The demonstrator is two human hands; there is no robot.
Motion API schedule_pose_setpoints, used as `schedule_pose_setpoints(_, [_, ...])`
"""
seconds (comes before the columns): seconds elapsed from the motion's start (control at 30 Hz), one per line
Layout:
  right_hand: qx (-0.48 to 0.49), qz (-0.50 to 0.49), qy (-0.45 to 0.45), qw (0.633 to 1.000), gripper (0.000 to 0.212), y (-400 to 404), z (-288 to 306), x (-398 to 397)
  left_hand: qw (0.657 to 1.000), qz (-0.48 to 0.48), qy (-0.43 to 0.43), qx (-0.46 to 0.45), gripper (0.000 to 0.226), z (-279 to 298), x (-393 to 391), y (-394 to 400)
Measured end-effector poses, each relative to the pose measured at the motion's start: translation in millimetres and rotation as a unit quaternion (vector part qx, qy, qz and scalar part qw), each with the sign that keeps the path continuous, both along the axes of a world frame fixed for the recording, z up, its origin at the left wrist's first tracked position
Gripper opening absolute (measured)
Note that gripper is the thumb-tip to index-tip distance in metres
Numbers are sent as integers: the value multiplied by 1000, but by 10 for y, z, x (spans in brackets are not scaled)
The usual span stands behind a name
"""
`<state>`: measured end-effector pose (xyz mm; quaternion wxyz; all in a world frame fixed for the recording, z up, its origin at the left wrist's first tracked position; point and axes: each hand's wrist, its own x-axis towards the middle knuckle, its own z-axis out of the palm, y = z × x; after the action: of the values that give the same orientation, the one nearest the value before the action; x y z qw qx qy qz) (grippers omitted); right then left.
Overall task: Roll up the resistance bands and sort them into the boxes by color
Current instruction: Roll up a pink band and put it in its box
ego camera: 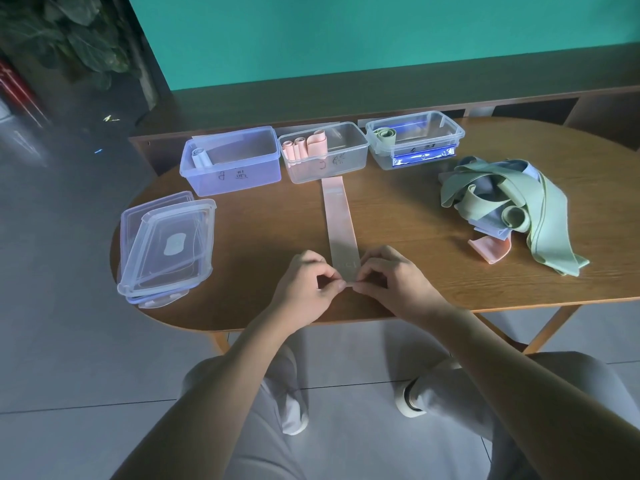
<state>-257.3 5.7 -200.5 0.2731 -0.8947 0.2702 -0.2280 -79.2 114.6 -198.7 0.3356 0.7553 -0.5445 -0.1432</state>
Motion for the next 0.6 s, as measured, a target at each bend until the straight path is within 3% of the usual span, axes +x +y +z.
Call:
schedule_pose_setpoints(0.13, [16, -24, 3, 1000, 8, 14, 35, 27, 1000, 11, 2, -1, 12, -14, 0, 0])
schedule_pose_setpoints(0.37, [95, -98, 47, 990, 19, 26, 190, 124, 998, 54, 9, 16, 29, 69, 20, -65])
schedule_pose_setpoints(0.6, [96, -111, 44, 988, 15, 5, 182, 161, 999, 17, -2, -51, 8, -34, 17, -42])
